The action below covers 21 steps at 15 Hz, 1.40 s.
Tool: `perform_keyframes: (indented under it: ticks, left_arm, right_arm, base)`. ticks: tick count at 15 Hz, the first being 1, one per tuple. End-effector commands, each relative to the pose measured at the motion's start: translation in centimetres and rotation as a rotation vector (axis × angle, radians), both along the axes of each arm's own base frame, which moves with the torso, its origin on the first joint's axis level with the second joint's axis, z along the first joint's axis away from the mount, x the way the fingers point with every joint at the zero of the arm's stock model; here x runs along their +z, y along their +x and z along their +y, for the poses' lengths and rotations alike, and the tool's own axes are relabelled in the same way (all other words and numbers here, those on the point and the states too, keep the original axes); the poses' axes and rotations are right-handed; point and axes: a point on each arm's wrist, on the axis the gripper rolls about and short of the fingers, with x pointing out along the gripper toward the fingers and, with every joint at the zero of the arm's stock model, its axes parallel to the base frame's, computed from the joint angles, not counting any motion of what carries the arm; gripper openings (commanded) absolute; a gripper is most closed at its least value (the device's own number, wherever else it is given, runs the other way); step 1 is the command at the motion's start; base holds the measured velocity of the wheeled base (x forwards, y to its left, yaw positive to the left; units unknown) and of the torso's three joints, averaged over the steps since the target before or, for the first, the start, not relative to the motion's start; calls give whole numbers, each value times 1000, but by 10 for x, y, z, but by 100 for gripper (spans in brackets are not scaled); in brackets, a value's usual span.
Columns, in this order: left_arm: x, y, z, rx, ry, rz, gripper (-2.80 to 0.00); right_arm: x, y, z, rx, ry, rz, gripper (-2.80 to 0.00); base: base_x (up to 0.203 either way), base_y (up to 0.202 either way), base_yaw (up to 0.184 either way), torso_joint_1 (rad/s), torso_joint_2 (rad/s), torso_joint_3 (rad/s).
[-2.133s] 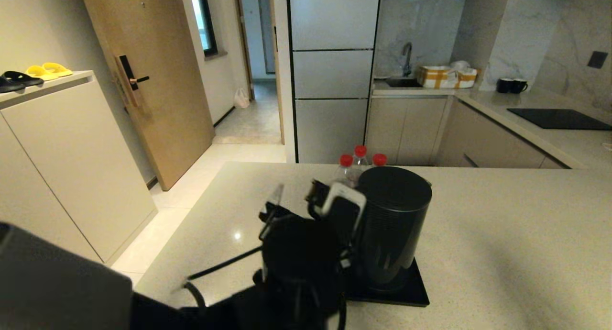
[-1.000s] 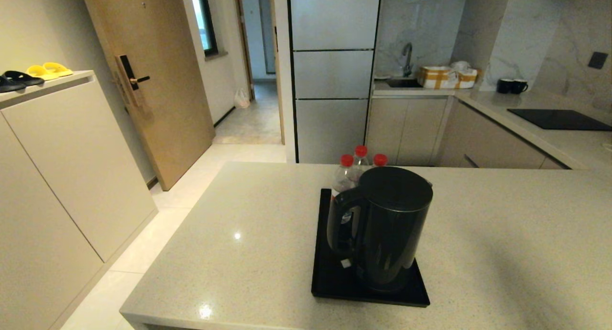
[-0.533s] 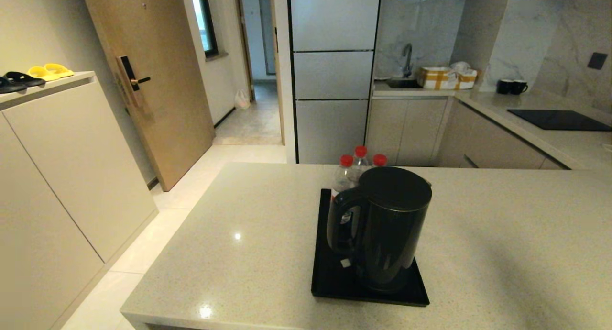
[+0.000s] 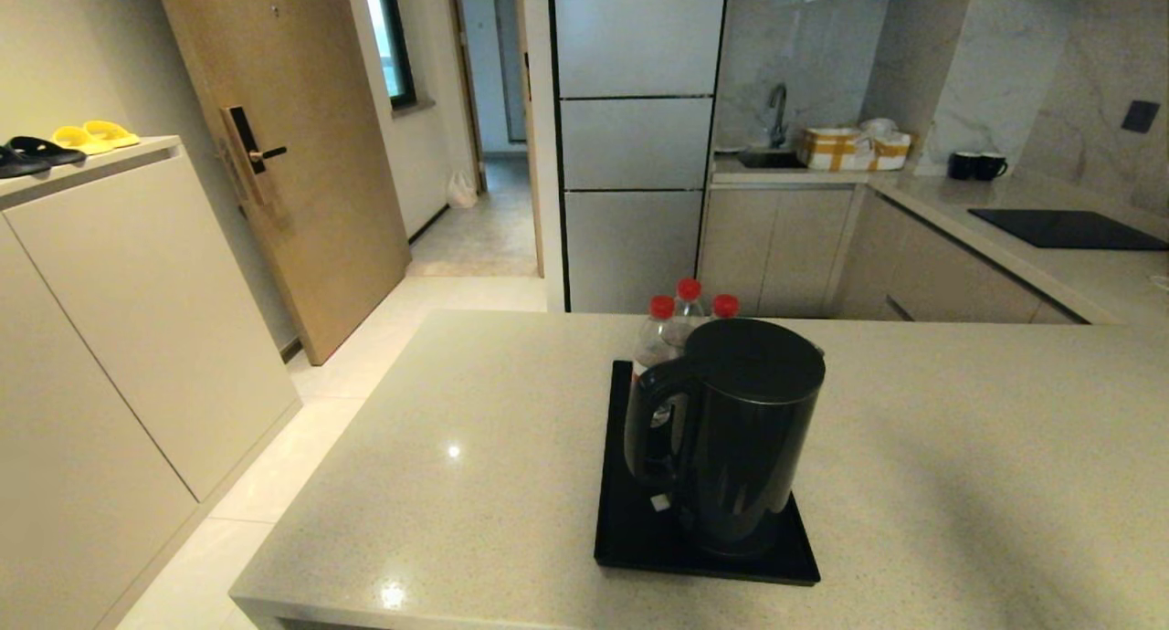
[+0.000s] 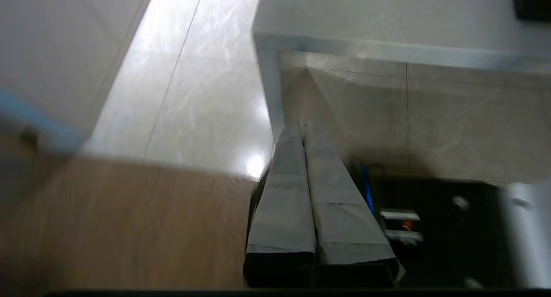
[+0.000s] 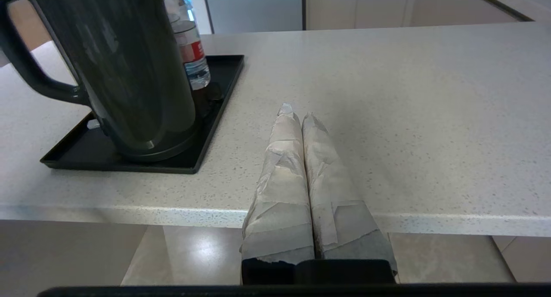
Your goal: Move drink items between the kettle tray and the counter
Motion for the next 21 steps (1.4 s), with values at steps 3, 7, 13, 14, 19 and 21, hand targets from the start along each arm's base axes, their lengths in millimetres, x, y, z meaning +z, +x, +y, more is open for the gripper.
perform_keyframes:
  ticks: [3,7,13,14,19,21]
  left_arm:
    - [-70,66,0,-83,109,-251,-280]
    - [-88,82,-1,-107,42,-398,-280]
    - [-86,82,-1,-54,-41,-415,-280]
    - [-86,82,-1,-54,-41,-413,-280]
    - [-86,82,-1,-54,-41,-415,-280]
    - [-86,82,-1,-53,-41,-413,-280]
  right_arm:
    - [0,0,0,2,0,0,-280]
    - [0,0,0,2,0,0,-280]
    - [0,0,0,-1,0,0,-280]
    - [0,0,0,1,0,0,-280]
    - [0,0,0,0,1,0,-280]
    - [0,0,0,1,0,1,-280]
  base:
    - [0,0,0,0,0,0]
    - [0,0,0,0,0,0]
    - [0,0,0,0,0,0]
    - [0,0,0,0,0,0]
    - [0,0,0,0,0,0]
    - [0,0,0,0,0,0]
